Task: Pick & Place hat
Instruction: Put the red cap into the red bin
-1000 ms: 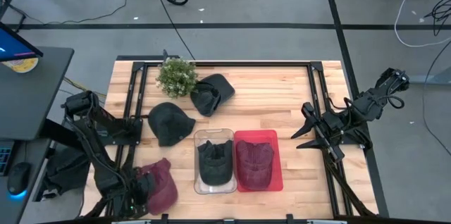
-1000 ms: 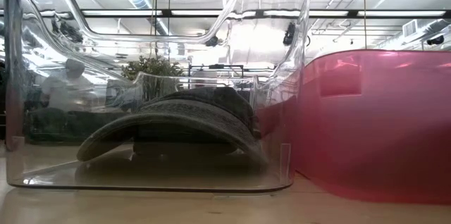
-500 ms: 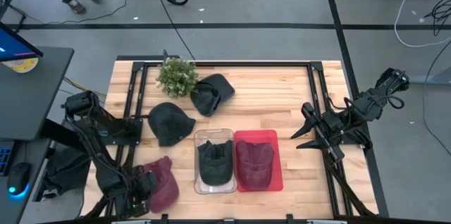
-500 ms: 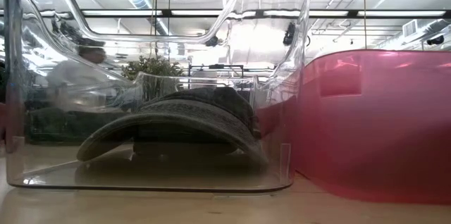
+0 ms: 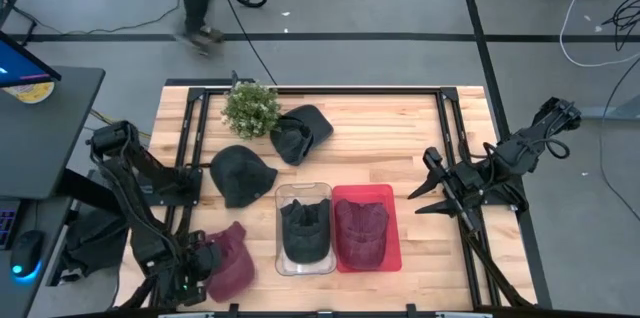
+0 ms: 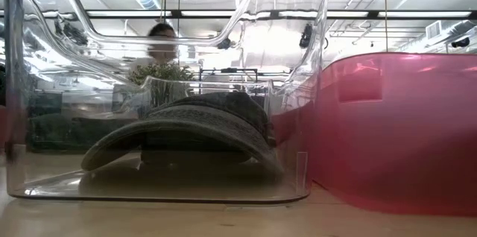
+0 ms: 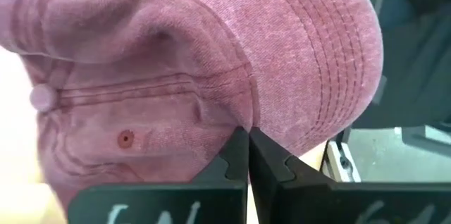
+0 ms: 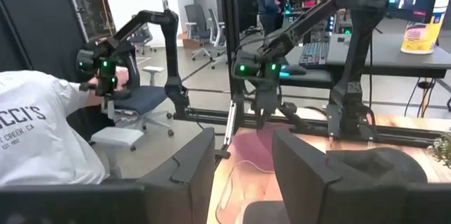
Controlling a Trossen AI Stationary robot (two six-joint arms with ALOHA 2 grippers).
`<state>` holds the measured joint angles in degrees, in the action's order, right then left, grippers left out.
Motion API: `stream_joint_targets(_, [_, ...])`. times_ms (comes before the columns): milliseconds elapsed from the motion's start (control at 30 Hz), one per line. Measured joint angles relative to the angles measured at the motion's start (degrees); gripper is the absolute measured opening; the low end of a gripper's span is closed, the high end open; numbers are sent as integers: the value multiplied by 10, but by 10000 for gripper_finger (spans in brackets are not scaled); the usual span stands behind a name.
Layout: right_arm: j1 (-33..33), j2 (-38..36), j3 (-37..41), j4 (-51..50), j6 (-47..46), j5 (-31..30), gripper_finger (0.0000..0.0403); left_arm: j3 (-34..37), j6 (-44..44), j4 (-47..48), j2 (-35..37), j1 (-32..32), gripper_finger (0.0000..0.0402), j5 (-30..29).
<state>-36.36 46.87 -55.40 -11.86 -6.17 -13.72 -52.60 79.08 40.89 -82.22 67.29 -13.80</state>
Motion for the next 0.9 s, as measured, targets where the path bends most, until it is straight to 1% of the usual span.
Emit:
stream_joint_targets(167, [0,29,0,-2,10,0,144,-5,-21,42,37,-13,1,0])
stream_joint_targets(233, [0,46,0,-2,15,0,144,-32,-40,74,43,-22,1,-6])
stream_joint_targets(367, [7,82,0,2,50,0,144,-119,-112,165,43,-39,1,-33])
stream_joint_targets(533, [15,124,0,35,113,0,144,-236,-205,278,43,-64,1,-96])
stream_joint_targets(633, [17,150,0,71,161,0,144,-288,-298,326,43,-84,1,-134])
stream_joint_targets(767, [17,185,0,121,208,0,144,-323,-429,338,43,-116,1,-218])
stream_joint_targets(833, [17,198,0,148,227,0,144,-329,-474,326,43,-137,1,-257])
stream_joint_targets(900, [17,208,0,167,244,-5,144,-329,-504,318,42,-166,1,-284])
